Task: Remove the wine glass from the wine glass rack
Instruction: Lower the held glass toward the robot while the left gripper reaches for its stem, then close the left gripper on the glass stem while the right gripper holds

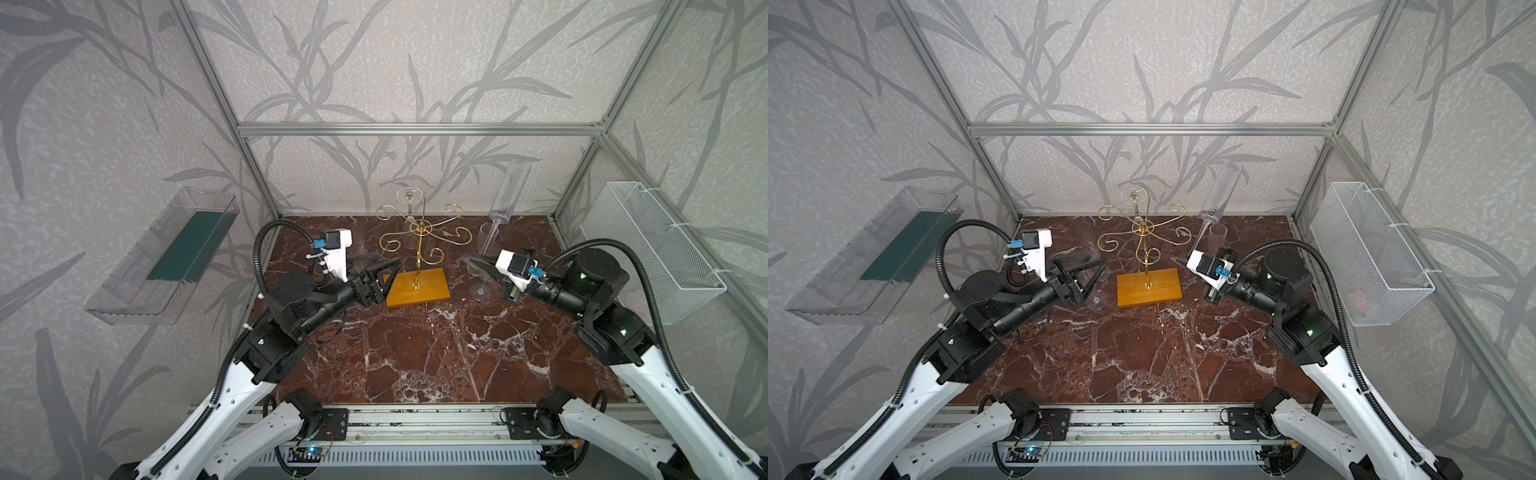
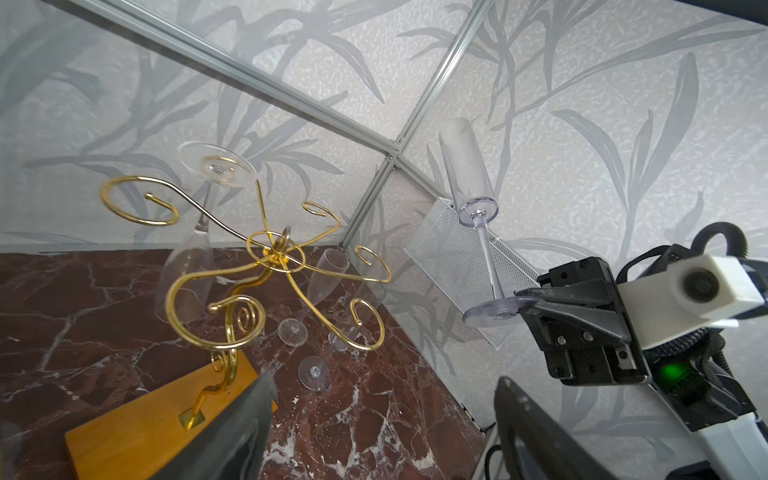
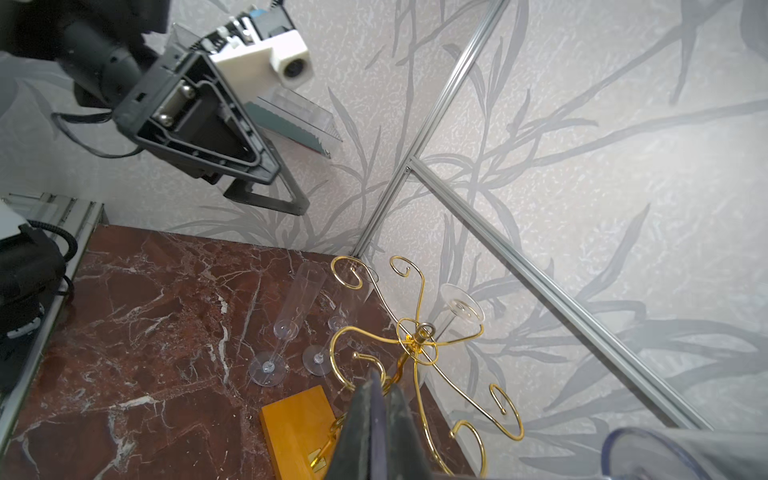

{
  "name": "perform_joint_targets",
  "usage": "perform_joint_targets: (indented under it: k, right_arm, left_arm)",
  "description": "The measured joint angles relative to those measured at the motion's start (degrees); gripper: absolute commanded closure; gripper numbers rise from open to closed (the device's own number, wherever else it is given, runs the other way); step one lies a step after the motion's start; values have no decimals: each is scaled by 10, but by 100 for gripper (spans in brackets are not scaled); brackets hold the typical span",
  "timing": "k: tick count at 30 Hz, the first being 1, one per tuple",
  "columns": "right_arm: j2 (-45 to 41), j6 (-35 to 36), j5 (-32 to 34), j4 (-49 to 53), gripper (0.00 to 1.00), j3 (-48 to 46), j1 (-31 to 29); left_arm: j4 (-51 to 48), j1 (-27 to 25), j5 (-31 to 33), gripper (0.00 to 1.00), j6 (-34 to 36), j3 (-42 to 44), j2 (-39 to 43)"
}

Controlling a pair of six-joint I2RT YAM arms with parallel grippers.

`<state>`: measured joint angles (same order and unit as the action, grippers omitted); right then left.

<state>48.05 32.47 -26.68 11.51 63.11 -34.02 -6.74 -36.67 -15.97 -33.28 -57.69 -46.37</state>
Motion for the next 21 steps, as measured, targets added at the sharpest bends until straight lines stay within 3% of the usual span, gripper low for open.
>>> perform_joint_targets:
  k: [6,13,21]
  right_arm:
    - [-50,96,64,-11,100,-89,-114]
    - [-43,193,182,-14,100,-136,-264]
    - [-16,240,239,-59,100,-142,-305]
  left_arm:
    - [19,0,-103,20,-14,-3,-64]
    - [36,0,-212,24,-29,-3,-121]
    - [40,-10,-280,33,-38,-3,-140]
